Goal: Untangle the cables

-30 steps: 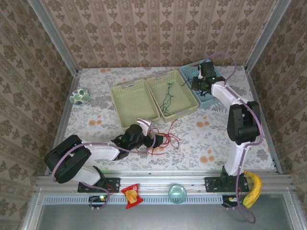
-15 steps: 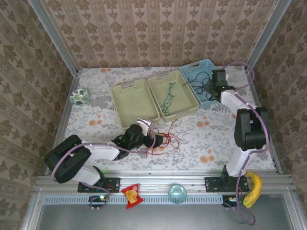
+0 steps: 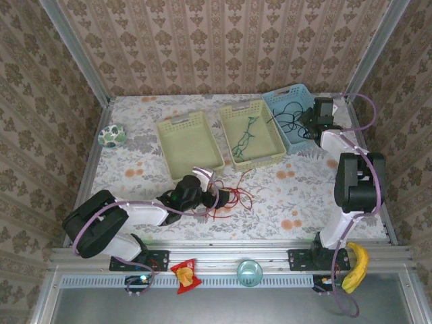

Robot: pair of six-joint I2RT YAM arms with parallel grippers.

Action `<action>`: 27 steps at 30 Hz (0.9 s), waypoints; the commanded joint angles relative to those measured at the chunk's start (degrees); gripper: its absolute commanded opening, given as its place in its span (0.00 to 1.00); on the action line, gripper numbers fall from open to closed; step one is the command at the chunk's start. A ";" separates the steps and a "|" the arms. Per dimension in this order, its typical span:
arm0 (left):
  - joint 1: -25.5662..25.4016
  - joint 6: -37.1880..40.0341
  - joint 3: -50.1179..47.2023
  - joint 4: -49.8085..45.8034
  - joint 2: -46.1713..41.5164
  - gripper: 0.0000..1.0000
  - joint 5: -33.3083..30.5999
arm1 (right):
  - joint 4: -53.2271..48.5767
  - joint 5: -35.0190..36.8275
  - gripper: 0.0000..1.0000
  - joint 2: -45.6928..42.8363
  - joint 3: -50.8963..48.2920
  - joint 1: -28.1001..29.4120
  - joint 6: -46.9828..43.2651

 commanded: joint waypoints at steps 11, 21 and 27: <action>-0.05 -0.14 1.41 -1.02 0.50 0.97 0.93 | 8.89 2.46 0.00 -12.61 -0.64 10.84 -12.54; -0.13 0.02 1.76 -1.31 0.83 0.97 1.36 | 10.42 7.09 0.00 -16.10 -1.19 8.35 -10.48; -0.38 0.19 1.33 -1.27 0.09 0.97 0.78 | 5.55 9.91 0.00 -10.90 0.74 7.33 -9.99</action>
